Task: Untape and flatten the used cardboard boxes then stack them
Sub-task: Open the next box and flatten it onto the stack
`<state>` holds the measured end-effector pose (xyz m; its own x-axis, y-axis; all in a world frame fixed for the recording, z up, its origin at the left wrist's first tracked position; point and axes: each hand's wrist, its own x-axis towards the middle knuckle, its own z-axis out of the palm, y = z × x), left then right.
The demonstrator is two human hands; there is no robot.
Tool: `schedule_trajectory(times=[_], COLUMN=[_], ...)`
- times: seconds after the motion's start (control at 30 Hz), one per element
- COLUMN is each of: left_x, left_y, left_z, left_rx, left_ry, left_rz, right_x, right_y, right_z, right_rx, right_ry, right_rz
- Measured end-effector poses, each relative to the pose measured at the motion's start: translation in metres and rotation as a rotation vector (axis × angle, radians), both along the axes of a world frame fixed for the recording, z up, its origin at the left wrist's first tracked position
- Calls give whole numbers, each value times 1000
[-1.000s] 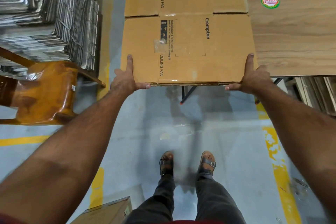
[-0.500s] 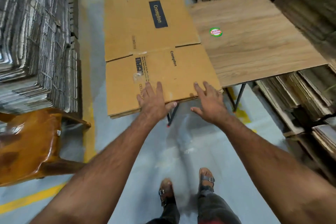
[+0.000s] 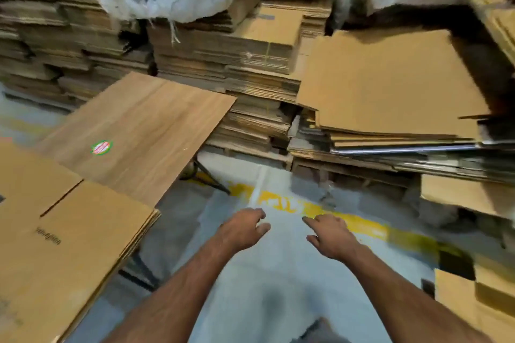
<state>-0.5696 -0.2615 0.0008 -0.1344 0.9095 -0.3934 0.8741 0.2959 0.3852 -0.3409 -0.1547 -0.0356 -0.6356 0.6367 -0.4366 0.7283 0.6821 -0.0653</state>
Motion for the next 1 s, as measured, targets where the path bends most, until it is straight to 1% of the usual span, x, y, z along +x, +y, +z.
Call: schedule_trajectory(times=[0.1,0.23,0.37,0.53,0.63,0.77,0.9,1.0], left_x=[56,134,203,288,328,366,395,418], left_y=[58,114,155,180,193,217,254,276], left_z=[1,-12,-32,-47,-55,-64,-79,-84], left_rx=[-18,-87,-177,-281,-337,-352,-352,-335], left_ry=[-46,-97,-91,-87,-86,-84,-65,-61], left_rz=[-171,-360,-537,-761,-909,-1052,-1152,-1187], right_x=[63,137,204,279,308,327,337,348], right_y=[19,22,12,-18,-40,-62,-65,-54], right_z=[-6,-22,-38,-50,-54,-53,-52,-49], right_rx=[-23,-64,-120,-206,-250,-276,-262,-232], right_ry=[36,46,31,16,28,16,-4,21], right_rz=[-225,-433,-608,-909,-1087,-1284,-1437,-1529])
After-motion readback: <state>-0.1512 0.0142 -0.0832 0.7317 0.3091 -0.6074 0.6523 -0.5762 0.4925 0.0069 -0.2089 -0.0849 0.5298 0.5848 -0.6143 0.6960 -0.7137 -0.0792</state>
